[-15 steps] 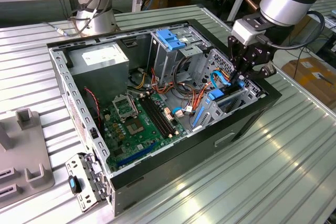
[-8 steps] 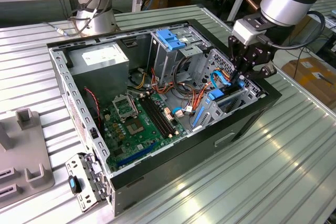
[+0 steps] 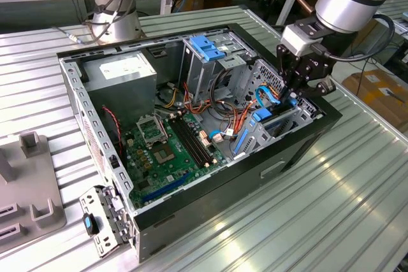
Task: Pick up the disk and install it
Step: 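Insert the second disk wire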
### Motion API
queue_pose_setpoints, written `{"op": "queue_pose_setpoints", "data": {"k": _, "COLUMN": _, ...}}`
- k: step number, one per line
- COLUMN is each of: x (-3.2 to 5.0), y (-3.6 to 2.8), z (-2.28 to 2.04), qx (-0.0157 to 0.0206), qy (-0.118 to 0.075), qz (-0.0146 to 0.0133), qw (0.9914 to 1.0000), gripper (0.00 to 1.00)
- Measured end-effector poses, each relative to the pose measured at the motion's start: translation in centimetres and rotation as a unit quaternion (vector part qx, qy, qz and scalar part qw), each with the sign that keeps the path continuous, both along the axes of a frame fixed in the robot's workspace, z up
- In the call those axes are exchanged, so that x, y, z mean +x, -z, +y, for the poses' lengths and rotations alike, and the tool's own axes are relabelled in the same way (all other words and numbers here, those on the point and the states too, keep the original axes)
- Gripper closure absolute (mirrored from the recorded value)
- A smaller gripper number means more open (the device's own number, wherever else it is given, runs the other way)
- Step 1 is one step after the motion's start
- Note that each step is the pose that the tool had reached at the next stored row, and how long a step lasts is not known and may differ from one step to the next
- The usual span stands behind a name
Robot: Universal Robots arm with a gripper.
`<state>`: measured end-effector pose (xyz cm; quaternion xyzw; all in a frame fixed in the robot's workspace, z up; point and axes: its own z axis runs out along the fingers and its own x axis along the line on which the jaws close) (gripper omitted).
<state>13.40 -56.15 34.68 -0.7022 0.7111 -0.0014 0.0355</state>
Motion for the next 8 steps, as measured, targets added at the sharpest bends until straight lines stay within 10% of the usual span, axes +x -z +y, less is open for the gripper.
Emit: {"op": "queue_pose_setpoints", "data": {"k": 8, "x": -0.13, "y": 0.57, "z": 0.0, "qx": -0.0001, "qy": 0.0, "qz": -0.0001, "qw": 1.0, "gripper": 0.84}}
